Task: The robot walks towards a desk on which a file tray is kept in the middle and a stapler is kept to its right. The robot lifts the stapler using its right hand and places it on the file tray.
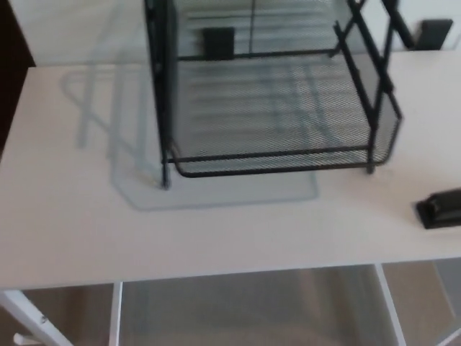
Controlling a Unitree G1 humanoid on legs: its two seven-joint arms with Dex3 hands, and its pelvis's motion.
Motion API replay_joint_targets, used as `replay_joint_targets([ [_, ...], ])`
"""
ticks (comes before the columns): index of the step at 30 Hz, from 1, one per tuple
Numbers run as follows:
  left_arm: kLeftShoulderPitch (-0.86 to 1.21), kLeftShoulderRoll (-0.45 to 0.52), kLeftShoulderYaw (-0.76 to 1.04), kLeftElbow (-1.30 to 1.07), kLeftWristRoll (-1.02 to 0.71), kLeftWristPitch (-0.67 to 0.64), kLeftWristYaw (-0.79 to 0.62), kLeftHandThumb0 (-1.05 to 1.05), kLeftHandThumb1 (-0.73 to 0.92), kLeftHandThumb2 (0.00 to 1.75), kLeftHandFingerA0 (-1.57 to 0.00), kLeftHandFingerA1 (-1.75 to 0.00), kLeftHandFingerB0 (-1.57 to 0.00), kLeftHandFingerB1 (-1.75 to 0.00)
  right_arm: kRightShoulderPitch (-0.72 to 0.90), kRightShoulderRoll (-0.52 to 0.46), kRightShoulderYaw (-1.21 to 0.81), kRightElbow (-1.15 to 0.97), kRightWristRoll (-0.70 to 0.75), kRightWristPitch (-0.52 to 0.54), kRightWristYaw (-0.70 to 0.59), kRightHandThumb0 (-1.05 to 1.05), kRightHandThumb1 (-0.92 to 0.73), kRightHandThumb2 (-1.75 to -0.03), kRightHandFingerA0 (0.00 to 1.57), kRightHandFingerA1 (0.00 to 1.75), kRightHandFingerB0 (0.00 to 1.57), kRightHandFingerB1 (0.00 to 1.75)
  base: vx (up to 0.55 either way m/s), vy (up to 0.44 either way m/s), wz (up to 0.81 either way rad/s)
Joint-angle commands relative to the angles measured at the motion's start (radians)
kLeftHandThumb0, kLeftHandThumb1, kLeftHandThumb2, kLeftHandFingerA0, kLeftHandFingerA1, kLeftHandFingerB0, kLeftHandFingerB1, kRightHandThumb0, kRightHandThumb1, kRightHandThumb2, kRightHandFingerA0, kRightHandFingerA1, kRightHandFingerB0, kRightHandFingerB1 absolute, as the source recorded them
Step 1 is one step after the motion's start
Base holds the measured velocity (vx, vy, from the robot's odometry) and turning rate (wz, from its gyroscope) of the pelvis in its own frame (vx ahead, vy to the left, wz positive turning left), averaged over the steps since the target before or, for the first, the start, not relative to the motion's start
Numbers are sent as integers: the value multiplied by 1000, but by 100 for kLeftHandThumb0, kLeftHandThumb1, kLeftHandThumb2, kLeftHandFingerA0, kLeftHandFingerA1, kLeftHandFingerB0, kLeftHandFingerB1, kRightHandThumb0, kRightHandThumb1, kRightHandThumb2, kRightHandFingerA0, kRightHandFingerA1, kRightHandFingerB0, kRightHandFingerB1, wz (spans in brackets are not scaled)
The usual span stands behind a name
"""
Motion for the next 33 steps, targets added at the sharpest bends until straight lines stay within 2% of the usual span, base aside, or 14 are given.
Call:
replay_joint_targets([
  [1, 7, 6, 5, -4, -1, -19, 3, -69, 67, 96, -23, -53, -11, -45, -23, -11, -17, 41, 13, -14, 7, -48, -63, -58, 18, 36, 0, 16, -13, -240, -2],
  [2, 7, 7, -4, -5, 8, -22, 7, -67, 84, 63, -30, -43, -17, -33, -20, -12, -19, 34, 16, -17, 12, -49, -63, -59, 16, 35, 0, 15, 0, 0, 0],
  [3, 9, 7, -5, -9, 8, -21, 4, -70, 68, 97, -23, -53, -10, -44, -22, -11, -19, 36, 13, -22, 6, -49, -63, -59, 15, 35, 0, 17, 0, 0, 0],
  [5, 11, 7, 1, -17, -2, -20, -3, -69, 67, 97, -23, -55, -12, -46, -19, 6, -30, 31, 13, -28, -28, -49, -62, -58, 15, 35, 0, 21, -2, 26, -4],
  [6, 9, 6, 1, -19, -1, -14, 1, -69, 67, 96, -22, -55, -12, -46, -23, 8, -35, 38, 20, -25, -24, -50, -51, -76, 6, 43, 0, 16, -15, 87, -7],
  [7, 8, 6, 2, -19, -2, -12, 1, -69, 67, 96, -22, -55, -12, -46, -23, 10, -39, 39, 25, -24, -22, -50, -51, -76, 6, 43, 0, 16, -26, 129, -19],
  [8, 9, 6, 3, -20, -4, -12, -3, -67, 83, 64, -27, -47, -17, -35, -25, 10, -37, 42, 23, -22, -22, -49, -62, -58, 18, 36, 0, 20, -3, 159, -6],
  [9, 12, 7, 5, -24, -6, -14, -9, -69, 67, 97, -21, -55, -11, -46, -27, 7, -31, 45, 13, -21, -26, -47, -62, -59, 17, 37, 0, 21, 4, 206, -15],
  [21, 5, 5, 2, 0, 3, -33, 2, -69, 68, 95, -20, -52, -10, -44, -24, 15, -45, 28, 28, 2, -15, -48, -62, -58, 18, 37, 0, 21, 3, 148, 0],
  [22, 9, 5, 0, -1, 5, -32, 1, -70, 68, 96, -23, -53, -10, -44, -26, 14, -46, 32, 30, -2, -9, -52, -43, -78, 13, 48, 0, 19, 10, -63, 8],
  [23, 14, 6, -3, -1, 7, -31, -1, -70, 68, 96, -23, -53, -10, -44, -28, 13, -47, 39, 32, -7, -1, -52, -43, -78, 13, 48, 0, 19, -87, -78, 10],
  [24, 15, 5, 2, -5, 1, -31, -1, -70, 67, 96, -21, -53, -11, -45, -24, 12, -39, 23, 19, 2, -10, -46, -60, -60, 24, 40, 2, 17, -66, -89, 6],
  [32, 28, 6, 2, -21, -1, -37, -15, -70, 68, 96, -19, -52, -11, -45, -22, 18, -49, 36, 27, -22, -13, -48, -61, -58, 16, 37, 0, 21, -6, -35, 1],
  [33, 26, 3, 10, -7, -7, -41, -19, -72, 68, 94, -15, -50, -10, -42, -20, 25, -46, 31, 13, -23, -43, -48, -60, -58, 24, 40, 0, 24, 0, 0, 0],
])
